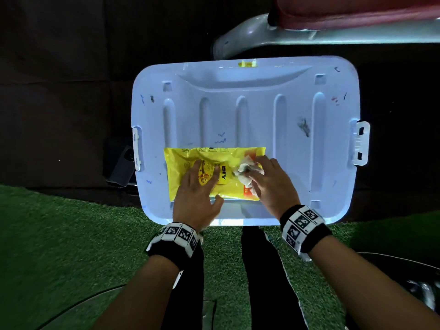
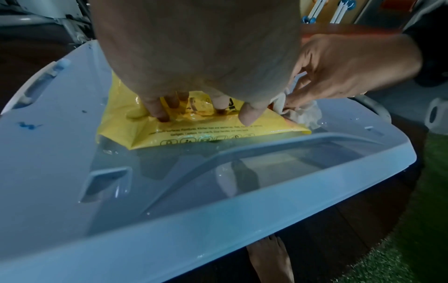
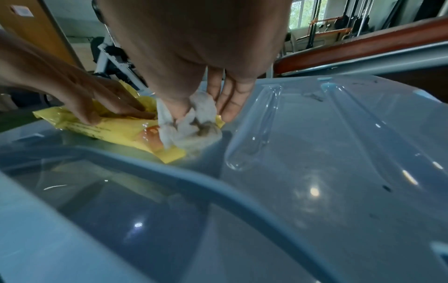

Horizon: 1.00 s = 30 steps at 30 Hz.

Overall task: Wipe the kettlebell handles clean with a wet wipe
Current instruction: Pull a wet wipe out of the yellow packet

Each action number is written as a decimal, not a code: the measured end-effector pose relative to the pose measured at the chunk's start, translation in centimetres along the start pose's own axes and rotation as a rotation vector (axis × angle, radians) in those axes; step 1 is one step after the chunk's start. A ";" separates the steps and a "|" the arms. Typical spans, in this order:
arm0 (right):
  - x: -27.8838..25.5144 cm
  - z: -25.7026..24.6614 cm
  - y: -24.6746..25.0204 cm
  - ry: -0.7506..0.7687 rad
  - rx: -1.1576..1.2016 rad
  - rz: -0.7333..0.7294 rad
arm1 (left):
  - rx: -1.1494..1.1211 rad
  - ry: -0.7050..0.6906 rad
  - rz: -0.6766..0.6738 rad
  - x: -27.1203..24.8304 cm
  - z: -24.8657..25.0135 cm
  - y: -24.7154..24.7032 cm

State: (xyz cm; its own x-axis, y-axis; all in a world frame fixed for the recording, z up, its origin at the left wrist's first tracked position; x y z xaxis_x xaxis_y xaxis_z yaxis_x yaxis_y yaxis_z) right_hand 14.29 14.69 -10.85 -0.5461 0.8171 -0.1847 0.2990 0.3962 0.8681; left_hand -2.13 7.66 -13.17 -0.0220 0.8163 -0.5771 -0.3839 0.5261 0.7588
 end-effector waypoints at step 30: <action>-52.5 9.4 5.4 -1.455 0.561 1.136 | -0.148 -0.693 -0.452 -15.3 31.3 -15.0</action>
State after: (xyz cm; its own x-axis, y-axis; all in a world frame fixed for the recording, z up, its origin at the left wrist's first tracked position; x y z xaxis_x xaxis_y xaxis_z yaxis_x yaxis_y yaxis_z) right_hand 51.89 -22.11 -0.83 0.9390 0.3007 -0.1668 0.3317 -0.6646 0.6696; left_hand 32.88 -5.21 -6.24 0.7164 0.5213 -0.4637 -0.3373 0.8406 0.4238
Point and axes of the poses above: each hand's wrist, its own x-axis towards the middle knuckle, its own y-axis out of the back of the hand, z = x × y, the point moved 9 cm from there along x, towards the middle knuckle, and after that the axes turned 2 degrees about -x, right-handed, at the moved point
